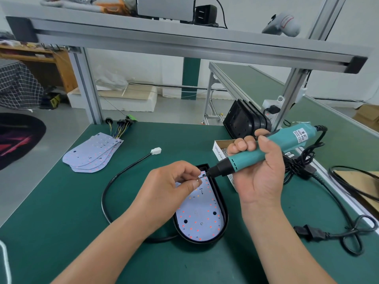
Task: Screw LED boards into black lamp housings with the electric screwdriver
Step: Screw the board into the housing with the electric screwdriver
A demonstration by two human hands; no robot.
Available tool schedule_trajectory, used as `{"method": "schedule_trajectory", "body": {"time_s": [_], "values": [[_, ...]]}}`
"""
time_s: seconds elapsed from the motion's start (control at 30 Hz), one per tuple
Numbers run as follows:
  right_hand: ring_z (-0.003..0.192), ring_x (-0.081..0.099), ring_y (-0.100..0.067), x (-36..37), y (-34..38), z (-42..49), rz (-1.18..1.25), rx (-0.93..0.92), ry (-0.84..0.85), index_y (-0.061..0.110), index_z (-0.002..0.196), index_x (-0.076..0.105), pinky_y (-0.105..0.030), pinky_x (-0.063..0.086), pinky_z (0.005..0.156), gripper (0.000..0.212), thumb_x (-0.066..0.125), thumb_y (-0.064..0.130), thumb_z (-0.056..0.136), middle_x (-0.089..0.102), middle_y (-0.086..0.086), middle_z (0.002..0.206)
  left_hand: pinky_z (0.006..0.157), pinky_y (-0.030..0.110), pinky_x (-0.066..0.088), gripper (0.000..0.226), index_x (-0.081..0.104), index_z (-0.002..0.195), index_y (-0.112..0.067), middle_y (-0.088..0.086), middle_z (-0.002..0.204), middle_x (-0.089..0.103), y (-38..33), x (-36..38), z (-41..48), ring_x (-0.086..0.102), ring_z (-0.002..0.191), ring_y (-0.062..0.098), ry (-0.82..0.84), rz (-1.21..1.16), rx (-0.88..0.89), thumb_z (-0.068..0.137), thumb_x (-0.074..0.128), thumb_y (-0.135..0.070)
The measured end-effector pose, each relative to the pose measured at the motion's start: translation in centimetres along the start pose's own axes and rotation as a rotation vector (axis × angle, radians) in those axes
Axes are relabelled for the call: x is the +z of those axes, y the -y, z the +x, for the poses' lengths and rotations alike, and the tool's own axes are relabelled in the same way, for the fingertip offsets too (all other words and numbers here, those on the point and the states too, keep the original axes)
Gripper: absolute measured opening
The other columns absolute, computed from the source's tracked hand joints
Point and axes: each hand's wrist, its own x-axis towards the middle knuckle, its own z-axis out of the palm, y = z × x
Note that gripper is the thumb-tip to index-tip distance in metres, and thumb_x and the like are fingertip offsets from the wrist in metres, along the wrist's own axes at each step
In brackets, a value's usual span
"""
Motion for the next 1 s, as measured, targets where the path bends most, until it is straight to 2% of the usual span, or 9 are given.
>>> {"method": "schedule_trajectory", "body": {"time_s": [0.1,0.4,0.6,0.73,1.0], "values": [[0.072,0.050,-0.019,0.00,0.00,-0.04,-0.004,0.003,0.001,0.017,0.101,0.061,-0.031,0.048,0.075,0.012,0.050,0.011,0.098,0.045,0.000,0.075,0.081,0.022,0.055,0.021,0.074,0.100,-0.045,-0.019,0.098,0.078,0.10,0.02,0.06,0.073,0.098,0.001,-0.001,-0.010,-0.006,0.094,0.081,-0.026],[0.071,0.049,-0.018,-0.09,0.08,0.04,-0.004,0.002,-0.002,0.017,0.100,0.061,-0.031,0.047,0.075,0.013,0.051,0.011,0.098,0.045,0.000,0.075,0.085,0.023,0.049,0.022,0.074,0.099,-0.045,-0.018,0.098,0.078,0.13,0.05,0.09,0.074,0.097,0.001,0.004,-0.033,-0.008,0.094,0.081,-0.025],[0.071,0.048,-0.018,0.13,0.09,-0.10,-0.061,-0.003,0.021,0.017,0.102,0.061,-0.031,0.046,0.075,0.014,0.050,0.010,0.098,0.044,0.000,0.075,0.080,0.023,0.054,0.021,0.074,0.099,-0.045,-0.018,0.097,0.078,0.24,0.00,0.10,0.073,0.097,0.001,-0.002,-0.002,-0.019,0.094,0.081,-0.026],[0.071,0.050,-0.019,0.42,0.10,-0.30,-0.100,-0.026,0.061,0.017,0.102,0.060,-0.031,0.048,0.075,0.015,0.049,0.010,0.097,0.045,-0.001,0.074,0.080,0.019,0.049,0.021,0.073,0.099,-0.047,-0.020,0.096,0.078,0.27,-0.03,0.11,0.073,0.096,-0.001,-0.006,0.006,-0.029,0.094,0.081,-0.027],[0.071,0.050,-0.020,0.38,-0.06,-0.29,-0.108,-0.016,0.054,0.018,0.102,0.061,-0.031,0.048,0.075,0.014,0.051,0.010,0.097,0.045,-0.001,0.074,0.080,0.019,0.049,0.020,0.074,0.099,-0.044,-0.019,0.097,0.078,0.16,0.02,0.07,0.073,0.096,0.000,-0.010,0.009,-0.028,0.094,0.080,-0.026]]}}
